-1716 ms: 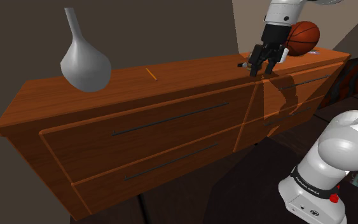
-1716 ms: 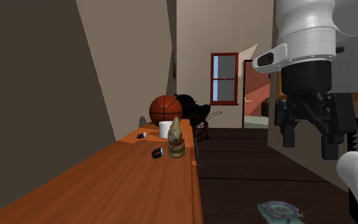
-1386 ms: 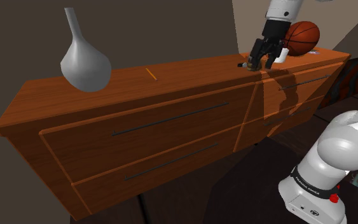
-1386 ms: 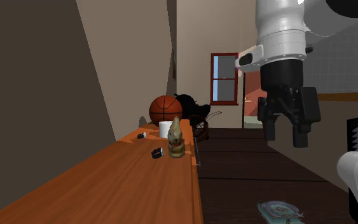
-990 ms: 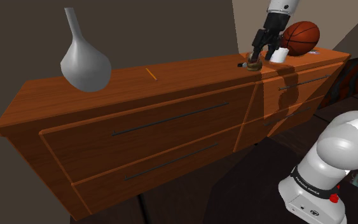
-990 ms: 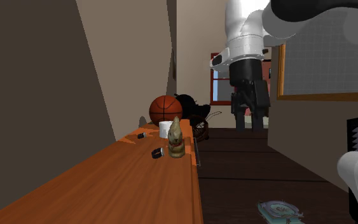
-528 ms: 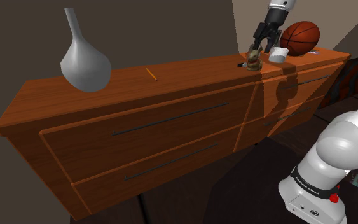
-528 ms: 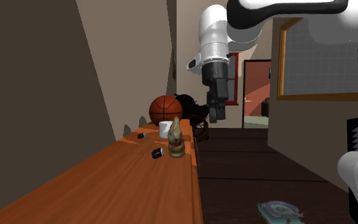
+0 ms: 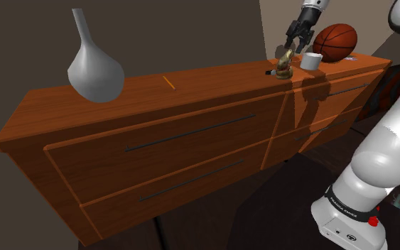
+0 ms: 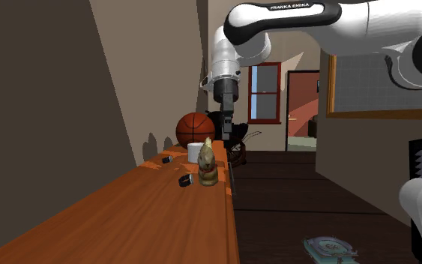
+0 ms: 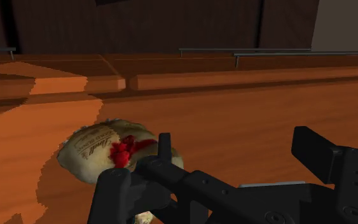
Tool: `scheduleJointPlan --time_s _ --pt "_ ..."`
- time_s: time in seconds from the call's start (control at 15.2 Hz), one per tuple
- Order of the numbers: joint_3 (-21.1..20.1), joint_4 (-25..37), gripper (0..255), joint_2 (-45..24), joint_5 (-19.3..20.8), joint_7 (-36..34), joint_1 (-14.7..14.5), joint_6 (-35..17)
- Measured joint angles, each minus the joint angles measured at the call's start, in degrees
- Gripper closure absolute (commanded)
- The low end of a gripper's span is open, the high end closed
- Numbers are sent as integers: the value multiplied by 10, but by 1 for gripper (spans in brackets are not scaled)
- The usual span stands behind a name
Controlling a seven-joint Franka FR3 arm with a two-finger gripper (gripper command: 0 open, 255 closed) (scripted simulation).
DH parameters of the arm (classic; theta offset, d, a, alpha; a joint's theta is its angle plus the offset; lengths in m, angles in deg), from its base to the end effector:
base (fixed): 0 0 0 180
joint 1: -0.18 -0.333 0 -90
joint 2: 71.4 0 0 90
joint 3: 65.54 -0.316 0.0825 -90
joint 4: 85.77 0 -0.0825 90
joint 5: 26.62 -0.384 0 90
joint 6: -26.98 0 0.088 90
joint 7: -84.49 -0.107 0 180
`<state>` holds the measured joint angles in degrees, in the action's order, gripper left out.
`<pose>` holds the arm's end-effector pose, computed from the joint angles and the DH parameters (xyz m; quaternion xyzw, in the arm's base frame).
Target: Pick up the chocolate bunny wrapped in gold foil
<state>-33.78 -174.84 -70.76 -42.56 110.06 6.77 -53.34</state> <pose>0.4374 -0.3061 0.6285 -0.9828 0.0963 -0.0145 0.1570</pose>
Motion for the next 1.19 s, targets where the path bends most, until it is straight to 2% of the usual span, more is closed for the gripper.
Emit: scheduleJointPlan --time_s 0.26,0.4,0.46,0.66,0.99,1.06,1.19 --pt "33 149 0 -126 -83 51 56 72" --pt "38 243 0 -202 -135 69 105 115" --pt "37 265 0 -219 -147 72 119 125" --pt "36 269 0 -233 -155 80 127 122" --pt "39 200 0 -211 -138 94 106 75" --pt "39 195 255 -210 -137 95 104 71" --pt "39 190 255 -208 -136 95 102 67"
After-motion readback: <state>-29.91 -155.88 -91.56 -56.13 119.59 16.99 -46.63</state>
